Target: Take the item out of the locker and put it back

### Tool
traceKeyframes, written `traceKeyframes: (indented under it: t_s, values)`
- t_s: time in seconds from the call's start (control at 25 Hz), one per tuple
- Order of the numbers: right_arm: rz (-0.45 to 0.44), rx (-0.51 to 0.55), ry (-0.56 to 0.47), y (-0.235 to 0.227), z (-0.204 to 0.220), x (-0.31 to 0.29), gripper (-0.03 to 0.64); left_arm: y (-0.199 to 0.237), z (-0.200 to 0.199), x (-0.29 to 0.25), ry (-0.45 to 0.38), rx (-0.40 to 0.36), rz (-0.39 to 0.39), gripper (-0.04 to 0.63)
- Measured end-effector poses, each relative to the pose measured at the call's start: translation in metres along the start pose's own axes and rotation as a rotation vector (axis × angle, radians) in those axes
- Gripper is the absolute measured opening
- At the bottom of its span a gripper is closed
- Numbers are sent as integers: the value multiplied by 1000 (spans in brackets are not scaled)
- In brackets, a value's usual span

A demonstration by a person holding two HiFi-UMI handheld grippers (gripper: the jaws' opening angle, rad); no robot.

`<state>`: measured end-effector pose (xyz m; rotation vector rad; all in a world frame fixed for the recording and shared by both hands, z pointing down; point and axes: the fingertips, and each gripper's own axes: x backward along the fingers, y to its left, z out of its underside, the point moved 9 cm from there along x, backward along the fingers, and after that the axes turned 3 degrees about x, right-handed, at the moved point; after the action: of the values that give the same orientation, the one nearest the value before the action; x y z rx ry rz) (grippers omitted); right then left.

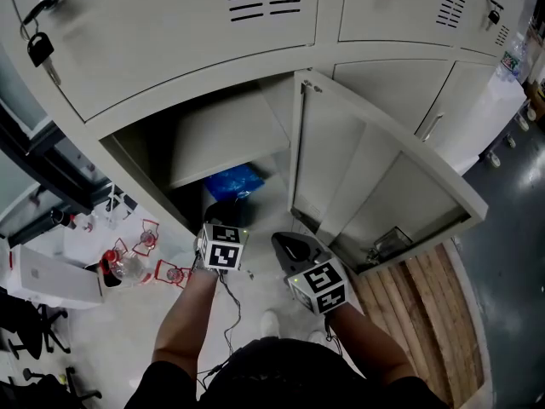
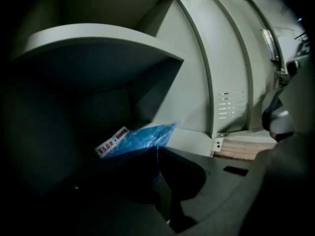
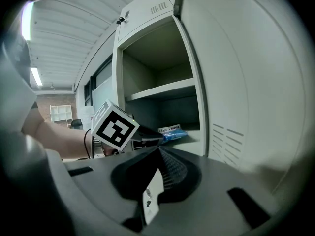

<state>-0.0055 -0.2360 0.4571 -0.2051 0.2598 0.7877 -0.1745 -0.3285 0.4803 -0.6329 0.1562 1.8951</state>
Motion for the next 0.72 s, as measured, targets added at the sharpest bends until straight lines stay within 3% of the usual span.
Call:
traceKeyframes:
  t_s: [0.4,0.72]
  values:
    - [7,-6,1,1,1,1,-3,4,7,-6,7,53,23,21]
    - [8,-6,-2,3,1,3,-3,-3,8,-8,14,41,53,105]
